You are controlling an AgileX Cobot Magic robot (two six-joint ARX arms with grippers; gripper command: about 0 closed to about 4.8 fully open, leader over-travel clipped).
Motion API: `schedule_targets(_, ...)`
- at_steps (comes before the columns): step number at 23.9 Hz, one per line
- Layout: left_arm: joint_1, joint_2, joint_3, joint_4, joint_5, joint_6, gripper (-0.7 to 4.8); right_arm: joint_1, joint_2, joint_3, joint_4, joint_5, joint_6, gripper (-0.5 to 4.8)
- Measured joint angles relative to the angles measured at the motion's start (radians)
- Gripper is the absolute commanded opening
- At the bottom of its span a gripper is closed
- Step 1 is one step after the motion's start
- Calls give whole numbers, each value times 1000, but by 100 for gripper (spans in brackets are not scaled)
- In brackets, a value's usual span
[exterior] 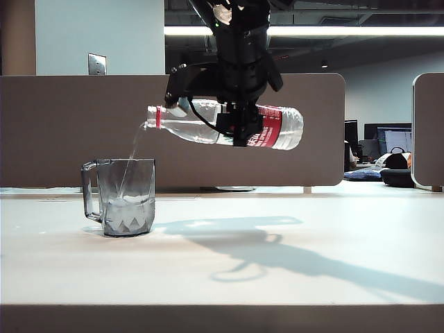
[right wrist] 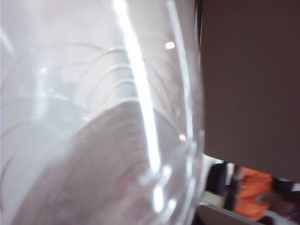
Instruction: Pick up the mineral water bottle on the table and pour water into the mug until it's half full.
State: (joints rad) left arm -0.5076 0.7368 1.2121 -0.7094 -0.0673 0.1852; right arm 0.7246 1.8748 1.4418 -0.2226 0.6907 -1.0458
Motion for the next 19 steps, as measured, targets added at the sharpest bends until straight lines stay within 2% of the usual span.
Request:
schedule_targets(4,0,0,0,0,0,1,-5,0,0,0,-3,-50,129,224)
schedule_targets(12,0,1,0,0,0,1,-5,-11,0,1,-43,-172,686,225)
schedule_targets(15,0,1,0,0,0,1,-5,-14,-2,1,-48,-177,812,225)
schedule_targets(17,0,1,0,0,0,1,-5,-13,-11,1,-49,-179,870,256)
schedule_targets(19,0,1,0,0,0,1,-5,-19,-30,1,-58,-182,941,255)
